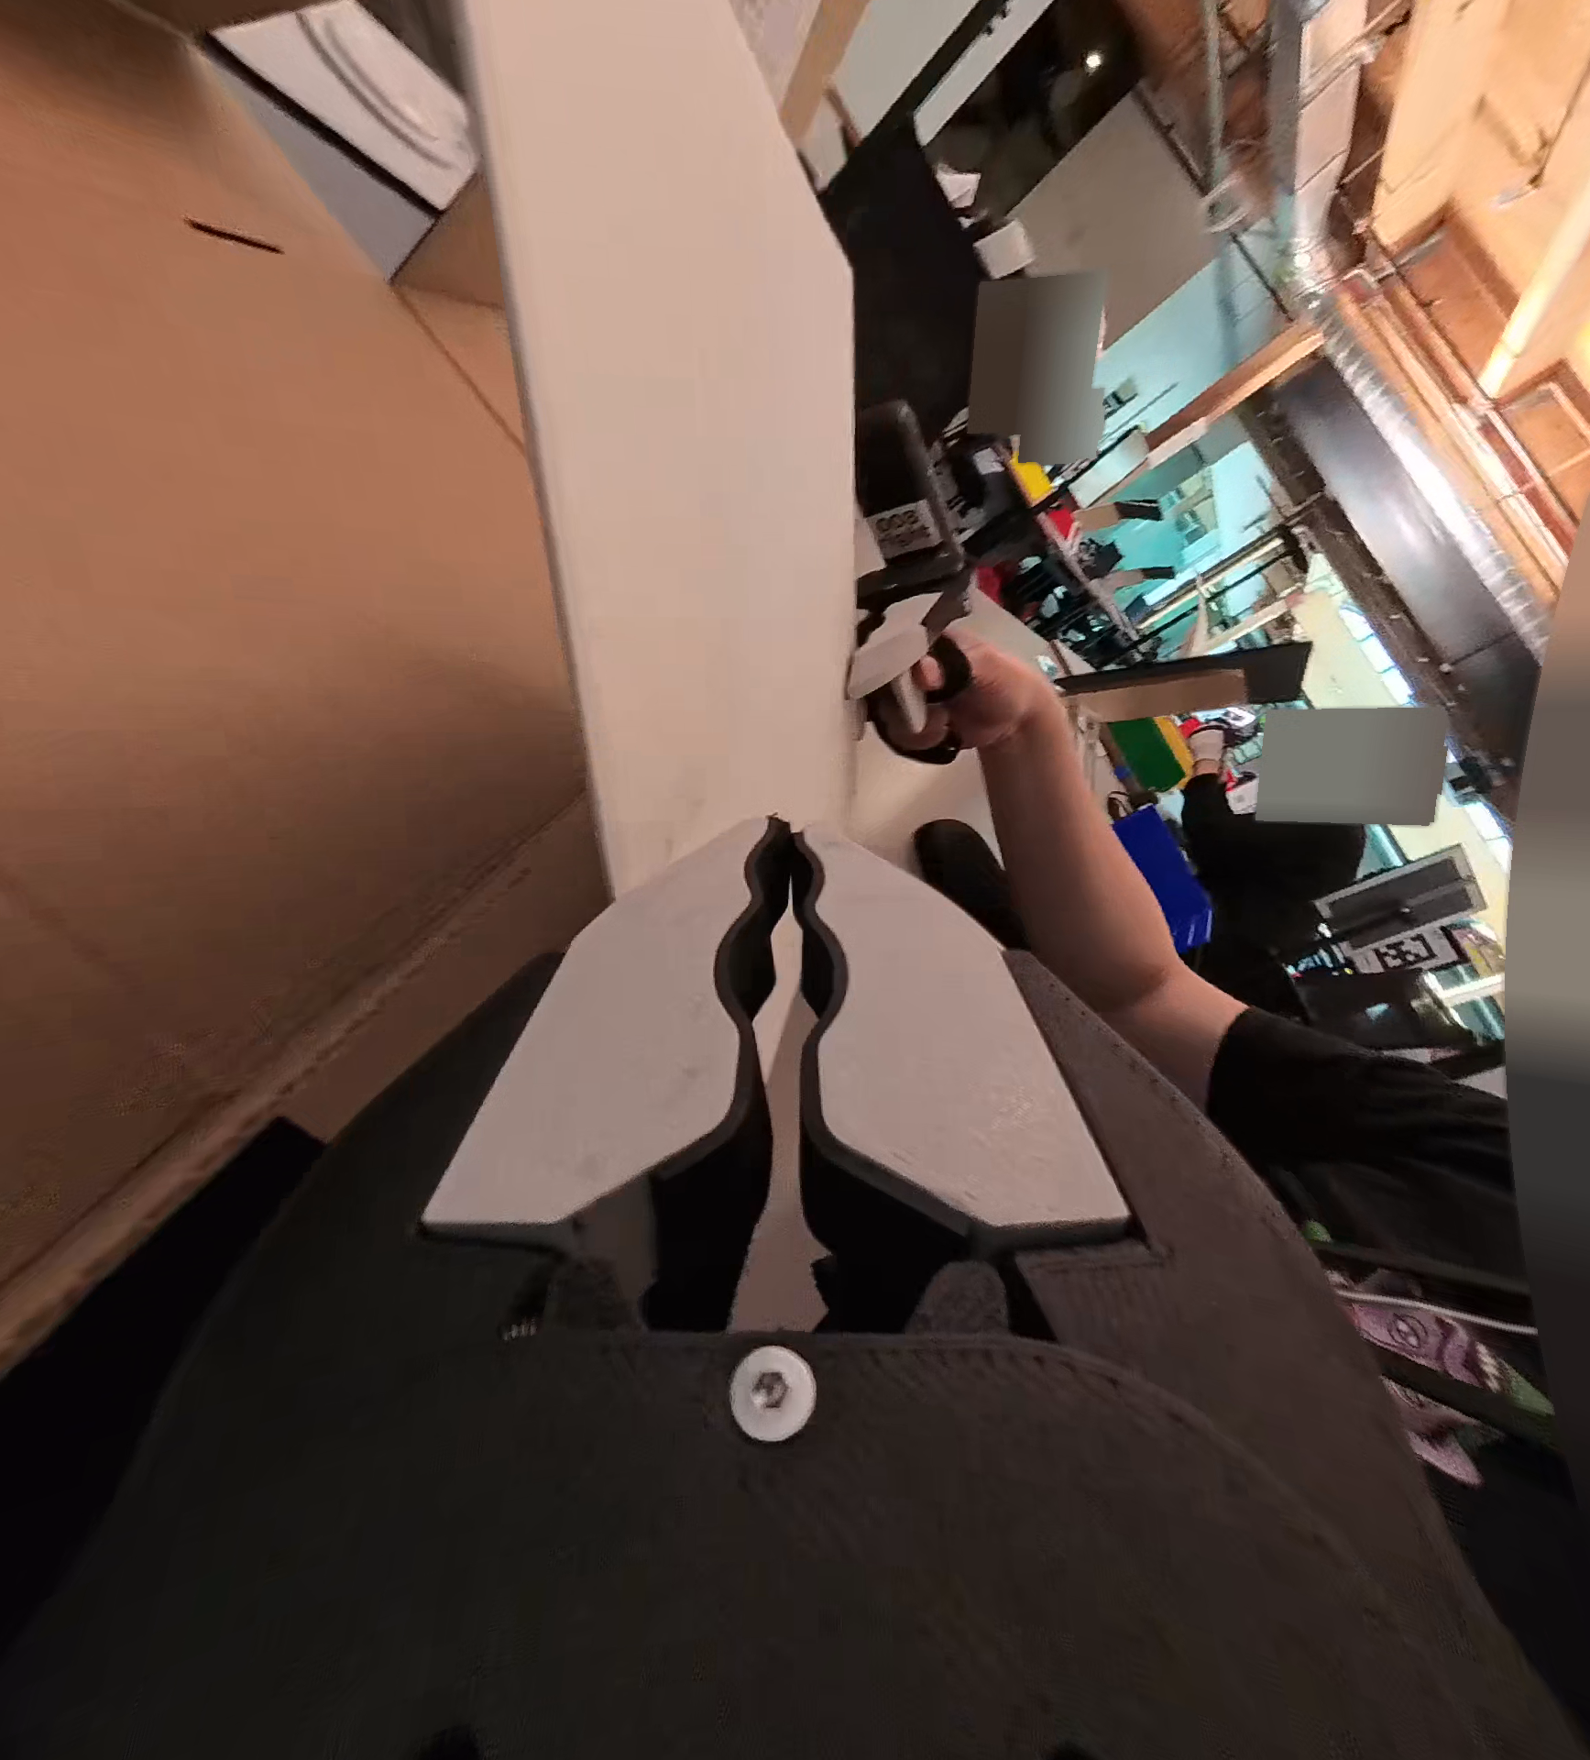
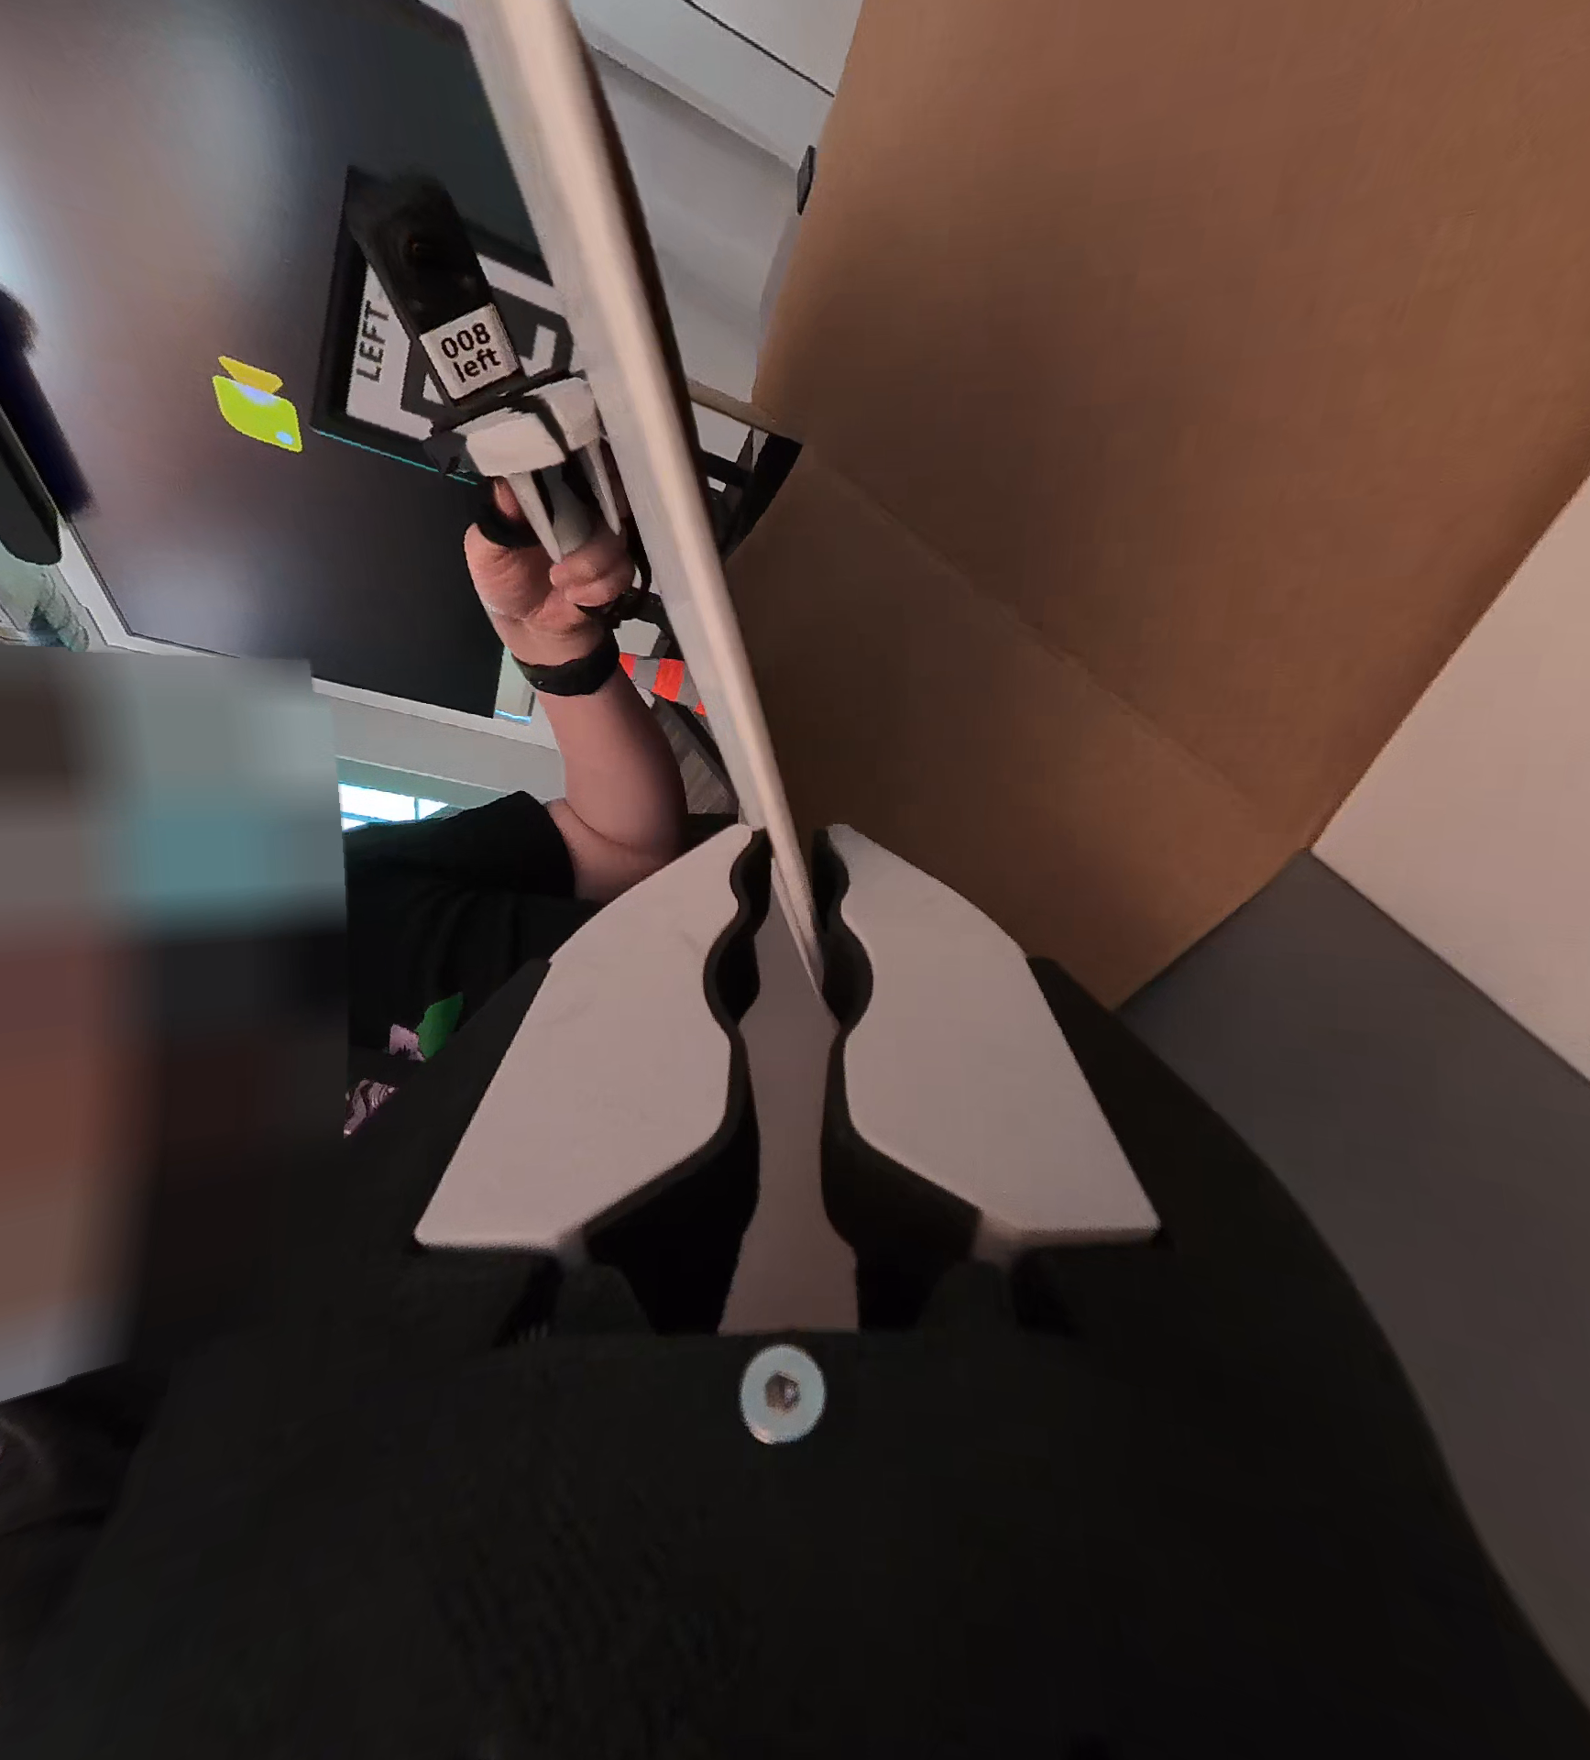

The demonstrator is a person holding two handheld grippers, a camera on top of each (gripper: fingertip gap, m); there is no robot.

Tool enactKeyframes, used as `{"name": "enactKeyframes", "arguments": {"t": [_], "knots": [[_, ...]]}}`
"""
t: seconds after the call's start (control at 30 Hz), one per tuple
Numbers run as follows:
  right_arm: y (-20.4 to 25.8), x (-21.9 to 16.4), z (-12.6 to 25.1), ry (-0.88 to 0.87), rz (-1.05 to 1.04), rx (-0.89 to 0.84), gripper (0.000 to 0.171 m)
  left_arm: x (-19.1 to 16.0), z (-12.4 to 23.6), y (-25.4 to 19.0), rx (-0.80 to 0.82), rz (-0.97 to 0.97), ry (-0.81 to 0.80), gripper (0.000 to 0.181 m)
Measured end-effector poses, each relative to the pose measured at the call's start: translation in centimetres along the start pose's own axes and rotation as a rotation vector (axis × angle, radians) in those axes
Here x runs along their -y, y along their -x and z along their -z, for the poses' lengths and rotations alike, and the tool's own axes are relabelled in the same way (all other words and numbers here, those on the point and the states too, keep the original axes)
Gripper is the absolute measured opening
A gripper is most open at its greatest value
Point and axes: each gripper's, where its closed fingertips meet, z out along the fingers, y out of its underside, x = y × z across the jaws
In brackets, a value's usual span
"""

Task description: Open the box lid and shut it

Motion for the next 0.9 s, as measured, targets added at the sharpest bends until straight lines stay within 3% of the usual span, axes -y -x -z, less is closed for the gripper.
{"name": "enactKeyframes", "arguments": {"t": [0.3,0.73,0.9], "knots": [[-0.8,-0.2,-0.4,0.045,-0.032,-0.015,0.008,-1.8,-0.8,2.0,0.085,0.019,0.121,0.000],[-1.9,-0.3,-0.6,0.061,-0.054,-0.018,0.007,-2.2,-1.8,4.1,0.104,0.056,0.102,0.000],[-1.4,-0.5,0.0,0.046,-0.034,0.028,0.009,-1.4,-0.6,0.5,-0.096,0.008,0.053,0.000]]}}
